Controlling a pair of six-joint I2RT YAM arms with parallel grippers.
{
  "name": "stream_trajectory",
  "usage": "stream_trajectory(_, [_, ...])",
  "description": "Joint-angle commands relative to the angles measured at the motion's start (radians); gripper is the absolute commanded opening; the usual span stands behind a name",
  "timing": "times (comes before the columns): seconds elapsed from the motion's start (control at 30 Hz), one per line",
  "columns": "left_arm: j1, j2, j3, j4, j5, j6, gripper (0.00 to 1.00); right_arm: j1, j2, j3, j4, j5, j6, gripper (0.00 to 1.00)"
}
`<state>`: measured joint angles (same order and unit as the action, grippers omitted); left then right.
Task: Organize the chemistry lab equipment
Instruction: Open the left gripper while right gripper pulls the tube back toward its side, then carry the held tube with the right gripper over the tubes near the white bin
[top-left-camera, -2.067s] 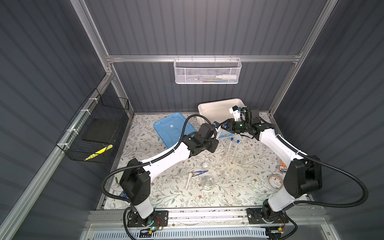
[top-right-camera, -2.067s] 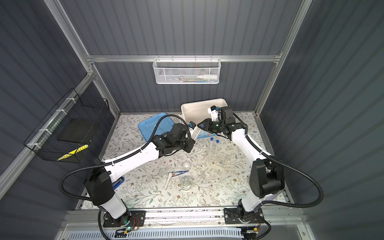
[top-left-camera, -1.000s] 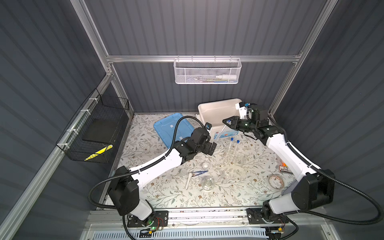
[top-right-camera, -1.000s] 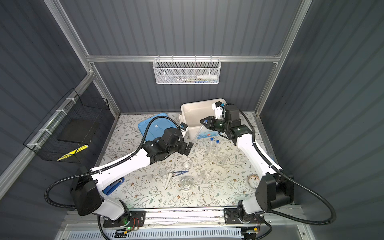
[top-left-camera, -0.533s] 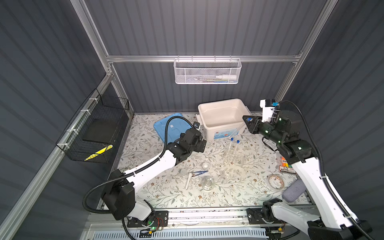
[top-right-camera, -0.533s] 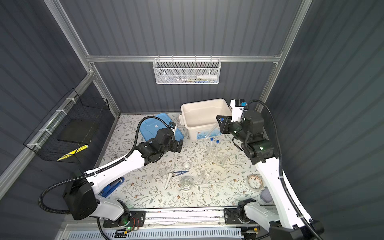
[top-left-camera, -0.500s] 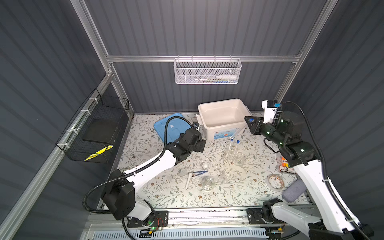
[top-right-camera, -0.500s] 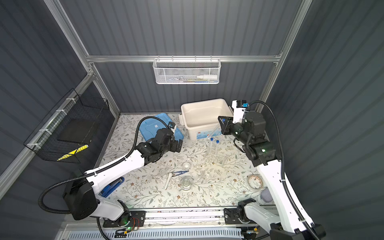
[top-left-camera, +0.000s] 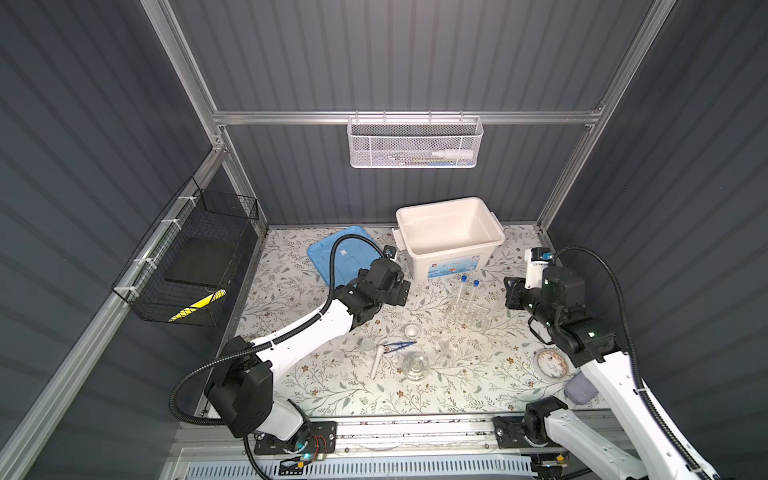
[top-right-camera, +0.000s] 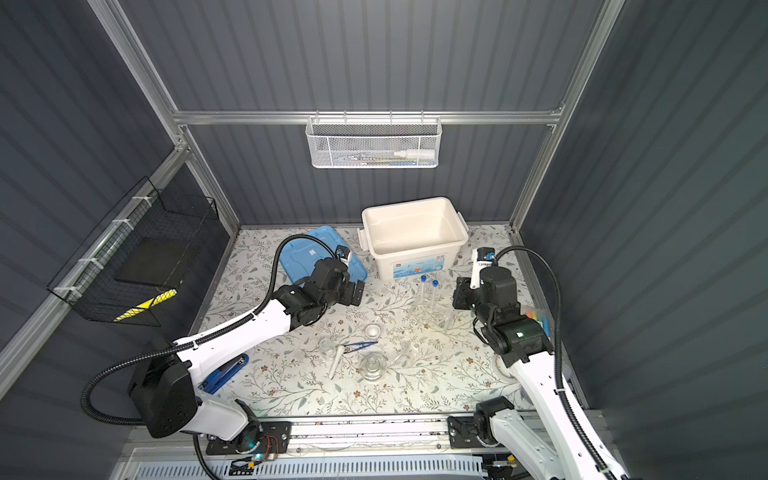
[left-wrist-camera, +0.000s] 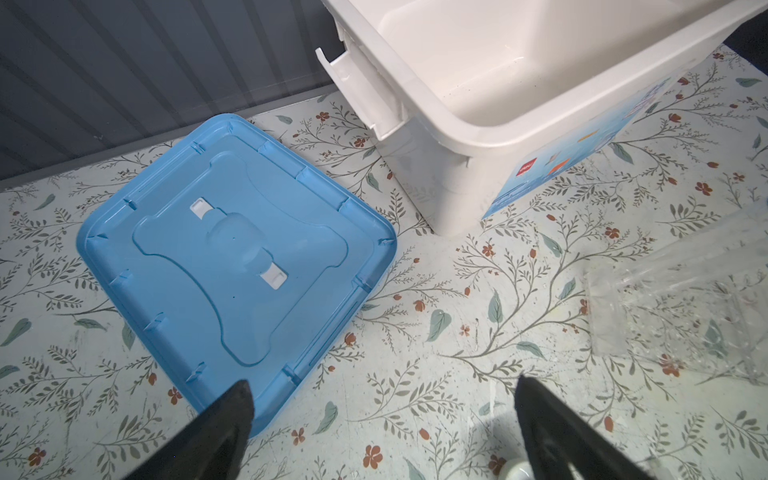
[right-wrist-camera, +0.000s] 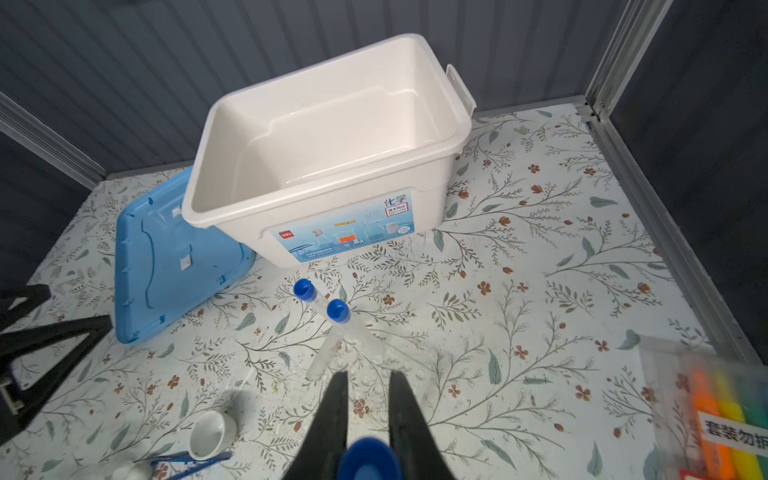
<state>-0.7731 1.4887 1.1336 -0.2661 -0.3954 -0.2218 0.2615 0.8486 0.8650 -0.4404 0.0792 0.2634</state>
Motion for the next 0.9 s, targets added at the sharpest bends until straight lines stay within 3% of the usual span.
stream_trajectory(0.0, [0.003, 0.018, 0.002, 0.005, 0.010, -0.013, 1.00, 0.005, 0.009, -0.058, 0.170, 0.013, -0.038, 0.21])
stream_trajectory(0.47, [0.003, 0.051, 0.000, 0.002, 0.021, -0.020, 1.00, 0.020, 0.151, -0.170, 0.451, 0.072, -0.097, 0.20])
stream_trajectory(0.87, [0.003, 0.051, -0.021, 0.010, 0.022, -0.025, 1.00, 0.035, 0.242, -0.205, 0.541, 0.150, -0.138, 0.22])
